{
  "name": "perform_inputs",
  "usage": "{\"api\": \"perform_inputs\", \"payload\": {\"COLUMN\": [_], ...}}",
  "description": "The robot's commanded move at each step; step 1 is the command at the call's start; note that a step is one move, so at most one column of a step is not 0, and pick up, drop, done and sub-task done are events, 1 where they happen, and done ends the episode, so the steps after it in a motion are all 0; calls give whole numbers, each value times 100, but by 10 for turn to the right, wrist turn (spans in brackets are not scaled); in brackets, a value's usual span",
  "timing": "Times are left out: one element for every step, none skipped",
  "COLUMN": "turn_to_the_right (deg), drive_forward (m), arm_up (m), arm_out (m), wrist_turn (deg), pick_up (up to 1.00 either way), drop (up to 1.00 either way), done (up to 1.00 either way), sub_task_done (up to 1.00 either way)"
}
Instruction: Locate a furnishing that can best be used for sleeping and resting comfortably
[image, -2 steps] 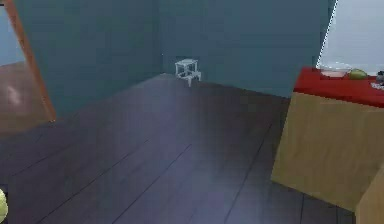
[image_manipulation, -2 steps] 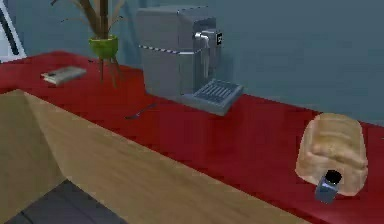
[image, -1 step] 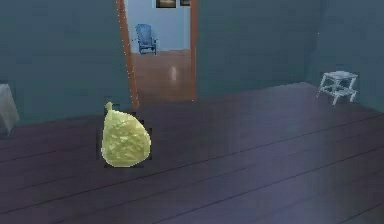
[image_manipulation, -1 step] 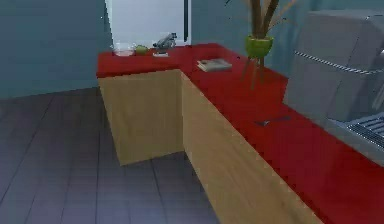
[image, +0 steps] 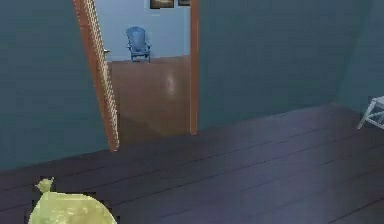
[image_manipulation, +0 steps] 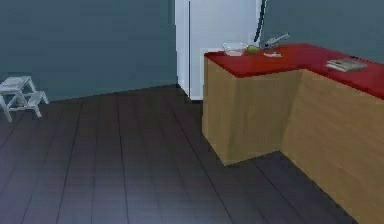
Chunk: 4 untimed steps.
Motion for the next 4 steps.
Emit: {"api": "perform_inputs", "payload": {"turn_to_the_right": [0,-150,0,-30], "drive_forward": [60,0,100,0], "arm_up": [0,0,0,0], "arm_out": [0,0,0,0], "wrist_turn": [0,0,0,0], "pick_up": [0,0,0,0], "drop": [0,0,0,0], "done": [0,0,0,0], "sub_task_done": [0,0,0,0]}}
